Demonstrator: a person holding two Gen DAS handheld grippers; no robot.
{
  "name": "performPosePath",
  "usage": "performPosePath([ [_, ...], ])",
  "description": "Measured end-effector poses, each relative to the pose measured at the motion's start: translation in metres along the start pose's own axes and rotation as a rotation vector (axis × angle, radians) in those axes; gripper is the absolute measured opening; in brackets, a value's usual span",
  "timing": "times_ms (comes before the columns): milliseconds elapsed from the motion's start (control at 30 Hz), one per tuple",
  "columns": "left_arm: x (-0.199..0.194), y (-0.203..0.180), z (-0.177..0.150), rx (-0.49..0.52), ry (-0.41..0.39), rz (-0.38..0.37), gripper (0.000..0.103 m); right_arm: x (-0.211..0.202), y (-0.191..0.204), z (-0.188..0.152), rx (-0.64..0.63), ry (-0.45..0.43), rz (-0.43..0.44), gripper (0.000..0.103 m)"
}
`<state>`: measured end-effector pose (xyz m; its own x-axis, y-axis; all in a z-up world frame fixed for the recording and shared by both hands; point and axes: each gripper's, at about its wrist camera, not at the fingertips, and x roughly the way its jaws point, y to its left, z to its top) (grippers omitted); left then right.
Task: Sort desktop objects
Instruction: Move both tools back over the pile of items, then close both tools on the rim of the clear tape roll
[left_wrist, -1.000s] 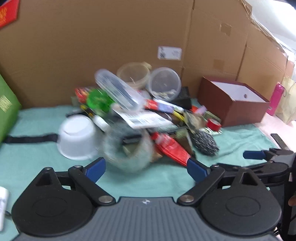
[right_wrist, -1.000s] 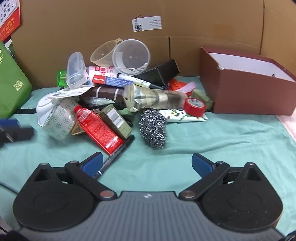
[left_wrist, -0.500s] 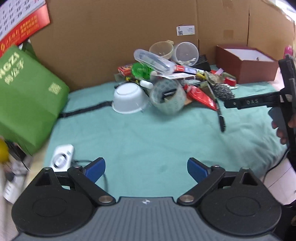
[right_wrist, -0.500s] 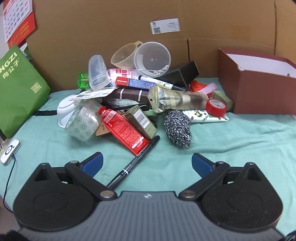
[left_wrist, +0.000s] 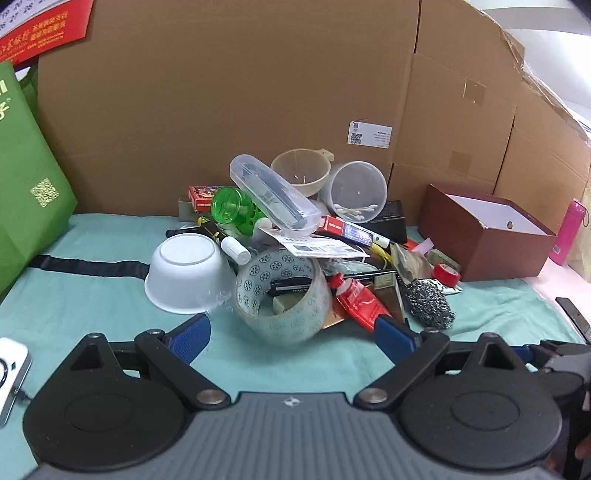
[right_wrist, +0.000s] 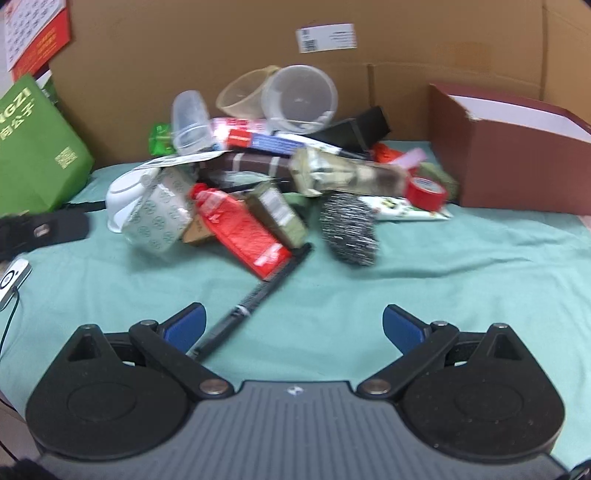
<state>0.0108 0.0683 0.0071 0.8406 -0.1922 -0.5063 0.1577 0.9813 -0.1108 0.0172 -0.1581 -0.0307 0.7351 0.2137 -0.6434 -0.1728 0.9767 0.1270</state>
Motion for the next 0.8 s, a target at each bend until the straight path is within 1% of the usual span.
performPosePath([
  [67,0.007,0.009,0.0,-0.013,0.018,-0.017,0.098,0.005,0.01,0.002,-0.031,-0.006,0.021,0.099],
  [133,0.013,0.023,-0.001,-0.046,0.03,-0.029,0.097,0.009,0.021,0.006,-0.066,-0.014,0.053,0.099],
  [267,0.028,0.051,0.002,-0.11,0.056,-0.016,0.094,0.021,0.04,0.018,-0.106,-0.025,0.104,0.098],
  [333,0.036,0.059,0.005,-0.121,0.064,-0.017,0.093,0.024,0.049,0.025,-0.11,-0.035,0.113,0.091],
  [400,0.043,0.063,0.008,-0.118,0.076,-0.024,0.09,0.026,0.057,0.032,-0.112,-0.045,0.125,0.089],
  [467,0.052,0.068,0.01,-0.12,0.096,-0.043,0.083,0.028,0.064,0.039,-0.12,-0.061,0.139,0.084],
  [533,0.063,0.075,0.013,-0.144,0.122,-0.065,0.065,0.029,0.071,0.046,-0.133,-0.076,0.142,0.071],
  [567,0.068,0.079,0.014,-0.166,0.134,-0.074,0.064,0.031,0.074,0.049,-0.141,-0.079,0.139,0.068],
  [633,0.077,0.086,0.015,-0.206,0.156,-0.096,0.054,0.036,0.079,0.054,-0.155,-0.081,0.136,0.056],
  [700,0.083,0.089,0.017,-0.22,0.174,-0.13,0.05,0.041,0.084,0.059,-0.163,-0.078,0.136,0.053],
  [800,0.09,0.091,0.019,-0.23,0.175,-0.135,0.05,0.047,0.089,0.065,-0.157,-0.079,0.148,0.051],
])
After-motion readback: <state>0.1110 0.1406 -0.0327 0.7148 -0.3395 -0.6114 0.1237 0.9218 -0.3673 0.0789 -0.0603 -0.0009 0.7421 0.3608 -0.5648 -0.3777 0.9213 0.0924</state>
